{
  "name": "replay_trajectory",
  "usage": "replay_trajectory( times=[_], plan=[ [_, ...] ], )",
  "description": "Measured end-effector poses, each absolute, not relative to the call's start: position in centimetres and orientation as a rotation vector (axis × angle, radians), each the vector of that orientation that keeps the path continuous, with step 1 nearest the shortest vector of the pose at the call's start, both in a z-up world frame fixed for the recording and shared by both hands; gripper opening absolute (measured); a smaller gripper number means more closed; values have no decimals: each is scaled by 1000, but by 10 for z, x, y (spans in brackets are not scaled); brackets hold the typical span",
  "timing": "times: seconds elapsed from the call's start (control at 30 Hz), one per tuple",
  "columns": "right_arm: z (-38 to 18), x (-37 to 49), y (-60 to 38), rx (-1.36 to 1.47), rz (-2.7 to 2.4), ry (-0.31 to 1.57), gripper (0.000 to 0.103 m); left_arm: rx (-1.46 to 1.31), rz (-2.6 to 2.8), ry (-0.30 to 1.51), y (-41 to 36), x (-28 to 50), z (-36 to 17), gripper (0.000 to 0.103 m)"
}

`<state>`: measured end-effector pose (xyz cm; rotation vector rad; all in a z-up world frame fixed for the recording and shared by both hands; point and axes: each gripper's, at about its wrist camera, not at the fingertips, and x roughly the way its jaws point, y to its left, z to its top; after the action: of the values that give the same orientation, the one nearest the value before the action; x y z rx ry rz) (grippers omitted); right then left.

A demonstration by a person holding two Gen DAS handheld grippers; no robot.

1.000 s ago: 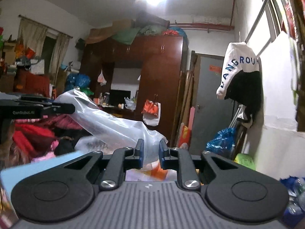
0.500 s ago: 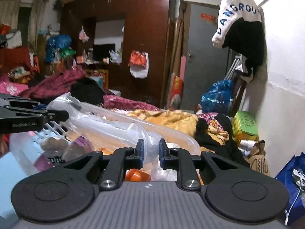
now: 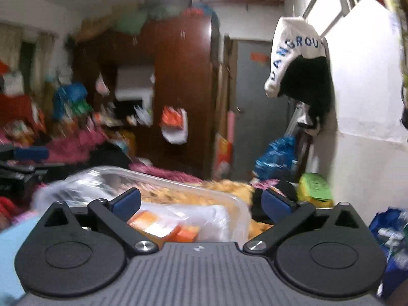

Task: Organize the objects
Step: 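Open the right gripper to drop the bag into the basket, then reach the left gripper to the white-and-orange medicine box and close on it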

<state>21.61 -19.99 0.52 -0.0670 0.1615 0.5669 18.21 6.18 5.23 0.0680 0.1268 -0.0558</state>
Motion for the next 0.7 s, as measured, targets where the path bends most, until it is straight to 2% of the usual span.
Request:
replay_trajectory(
  times=[0.1, 0.2, 0.3, 0.47, 0.6, 0.67, 0.7],
  plan=[
    [-20, 190, -224, -5, 607, 199, 103, 132, -108, 192, 45, 153, 21, 97],
    [-49, 189, -231, 31, 623, 350, 103, 182, -137, 282, 30, 152, -5, 97],
    [-70, 197, -226, 15, 623, 460, 103, 191, -185, 346, 22, 164, -18, 96],
    [-79, 204, -215, -21, 691, 517, 102, 147, -240, 430, 24, 179, -28, 94],
    [-84, 200, -202, -80, 716, 535, 93, 131, -269, 469, 29, 184, -32, 93],
    [-88, 202, -198, -83, 731, 557, 91, 125, -278, 507, 30, 192, -37, 88],
    [-89, 202, -198, -82, 746, 570, 86, 112, -284, 529, 32, 196, -39, 87]
  ],
)
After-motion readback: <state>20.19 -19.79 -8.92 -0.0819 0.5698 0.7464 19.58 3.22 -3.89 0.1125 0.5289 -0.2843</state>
